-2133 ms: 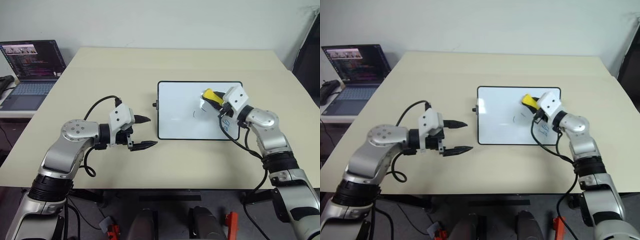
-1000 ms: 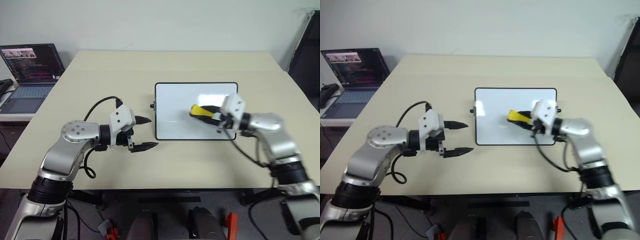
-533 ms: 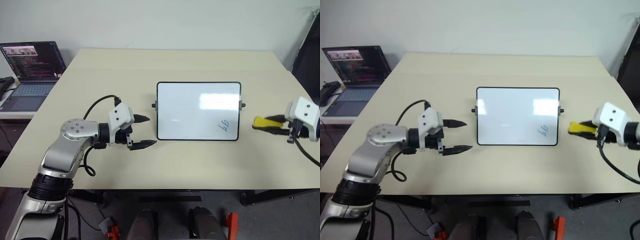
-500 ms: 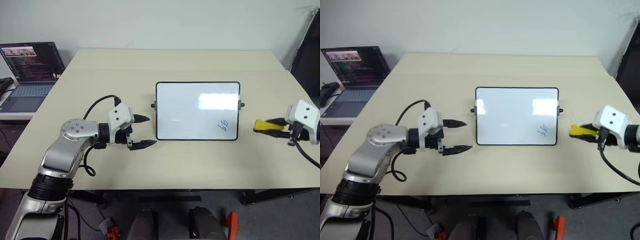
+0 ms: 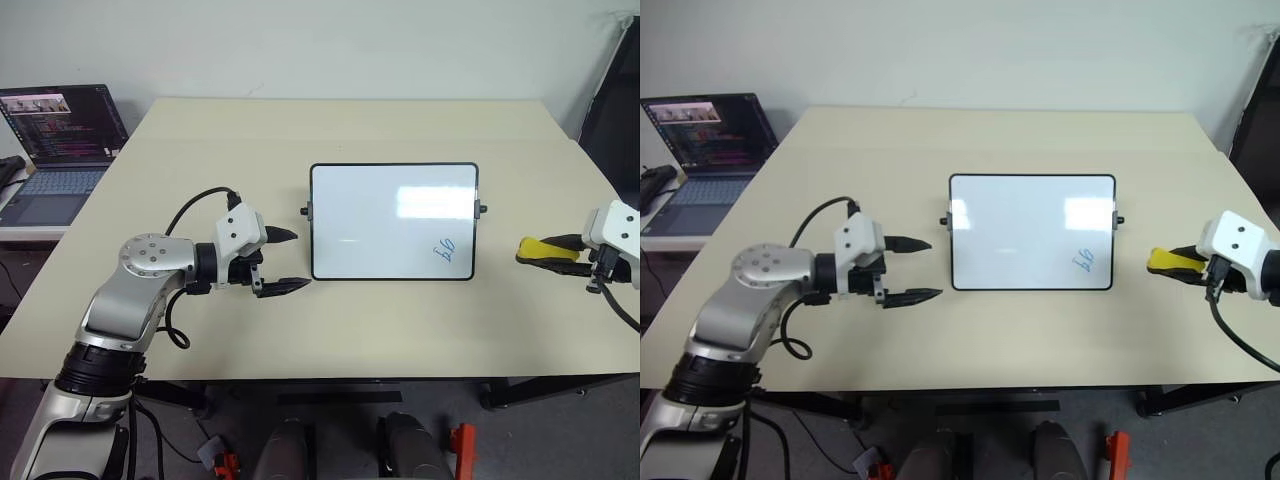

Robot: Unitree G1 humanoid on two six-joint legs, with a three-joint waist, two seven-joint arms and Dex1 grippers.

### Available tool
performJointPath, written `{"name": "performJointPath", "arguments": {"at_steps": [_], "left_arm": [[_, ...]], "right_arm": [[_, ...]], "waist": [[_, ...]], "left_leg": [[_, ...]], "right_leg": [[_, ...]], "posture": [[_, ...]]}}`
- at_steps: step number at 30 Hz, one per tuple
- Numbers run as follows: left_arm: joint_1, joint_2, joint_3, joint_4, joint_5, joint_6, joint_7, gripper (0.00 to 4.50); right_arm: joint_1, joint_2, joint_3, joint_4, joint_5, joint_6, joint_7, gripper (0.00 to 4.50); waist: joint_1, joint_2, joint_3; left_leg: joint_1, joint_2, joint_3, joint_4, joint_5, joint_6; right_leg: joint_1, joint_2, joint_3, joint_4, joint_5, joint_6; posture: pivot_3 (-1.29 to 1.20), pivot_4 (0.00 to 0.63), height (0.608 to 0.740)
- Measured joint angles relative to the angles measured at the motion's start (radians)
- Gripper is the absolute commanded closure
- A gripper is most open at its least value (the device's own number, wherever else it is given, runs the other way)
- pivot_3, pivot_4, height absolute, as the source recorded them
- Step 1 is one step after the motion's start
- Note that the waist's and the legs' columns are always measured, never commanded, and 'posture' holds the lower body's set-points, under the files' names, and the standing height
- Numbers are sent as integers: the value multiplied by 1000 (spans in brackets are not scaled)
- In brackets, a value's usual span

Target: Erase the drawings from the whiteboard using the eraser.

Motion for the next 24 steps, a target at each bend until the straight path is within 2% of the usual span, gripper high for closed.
{"name": "performJointPath", "arguments": {"at_steps": [24], "left_arm": [[8, 0, 1, -3, 0, 0, 8, 0]], "right_arm": [[-87, 25, 48, 86, -11, -80, -23, 3537]], "waist": [[4, 0, 0]], "left_leg": [[0, 0, 0, 0, 0, 0]], "right_leg": [[0, 0, 0, 0, 0, 0]], "posture": [[0, 150, 740]]}}
